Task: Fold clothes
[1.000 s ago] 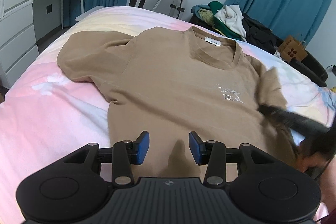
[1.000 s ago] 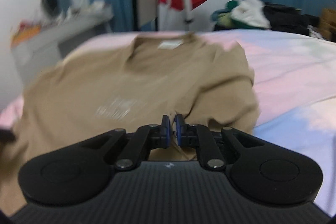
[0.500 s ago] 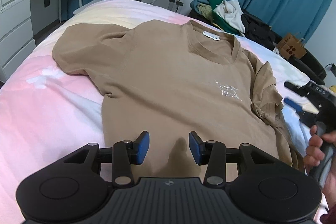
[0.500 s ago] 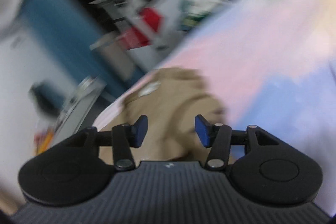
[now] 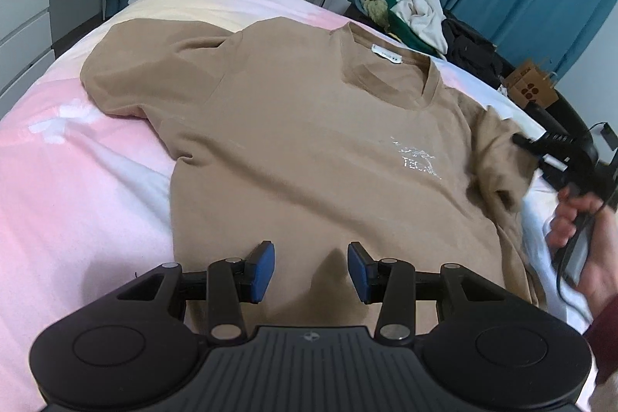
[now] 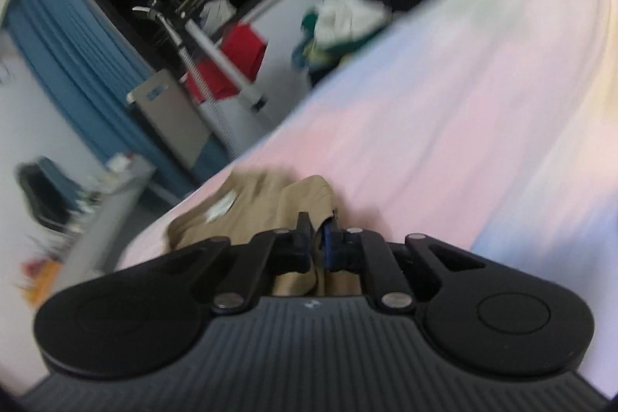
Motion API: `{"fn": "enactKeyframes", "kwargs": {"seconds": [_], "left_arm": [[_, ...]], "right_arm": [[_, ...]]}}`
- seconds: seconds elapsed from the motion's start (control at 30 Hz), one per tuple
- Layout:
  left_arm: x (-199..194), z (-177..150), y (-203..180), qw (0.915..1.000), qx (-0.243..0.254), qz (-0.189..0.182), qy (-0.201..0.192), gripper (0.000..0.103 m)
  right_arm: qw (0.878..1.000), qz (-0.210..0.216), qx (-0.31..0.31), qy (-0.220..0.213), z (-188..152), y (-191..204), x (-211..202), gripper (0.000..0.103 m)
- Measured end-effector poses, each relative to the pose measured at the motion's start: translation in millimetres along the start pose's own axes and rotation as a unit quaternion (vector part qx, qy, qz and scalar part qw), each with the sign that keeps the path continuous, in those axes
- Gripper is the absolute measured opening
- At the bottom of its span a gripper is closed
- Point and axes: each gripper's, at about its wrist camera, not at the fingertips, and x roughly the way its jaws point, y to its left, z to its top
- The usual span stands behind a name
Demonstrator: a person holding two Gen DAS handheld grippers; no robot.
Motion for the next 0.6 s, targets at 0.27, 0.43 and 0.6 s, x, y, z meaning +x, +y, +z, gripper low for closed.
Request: {"fn": "enactKeyframes", "kwargs": {"seconds": [0.27, 0.43, 0.6], "left_arm": [[6.8, 4.0, -3.7, 1.0000, 0.006, 0.002, 0.002, 0.044], [11.5, 6.7, -6.0, 0.9999, 0.010, 0.004, 0.004, 0.044], [2.4, 3.5, -4.6, 0.9999, 0.016, 0.005, 0.000, 0.044]], "right_arm": [[0.984, -0.149, -0.078, -0.061, 73.6, -35.1, 4.2, 0.010], [0.983, -0.174, -0.035, -0.041, 71.0, -67.3, 1.7, 0.015], [0.987, -0.122, 0.073, -0.071, 39.0, -77.5, -46.4, 0.036]]}}
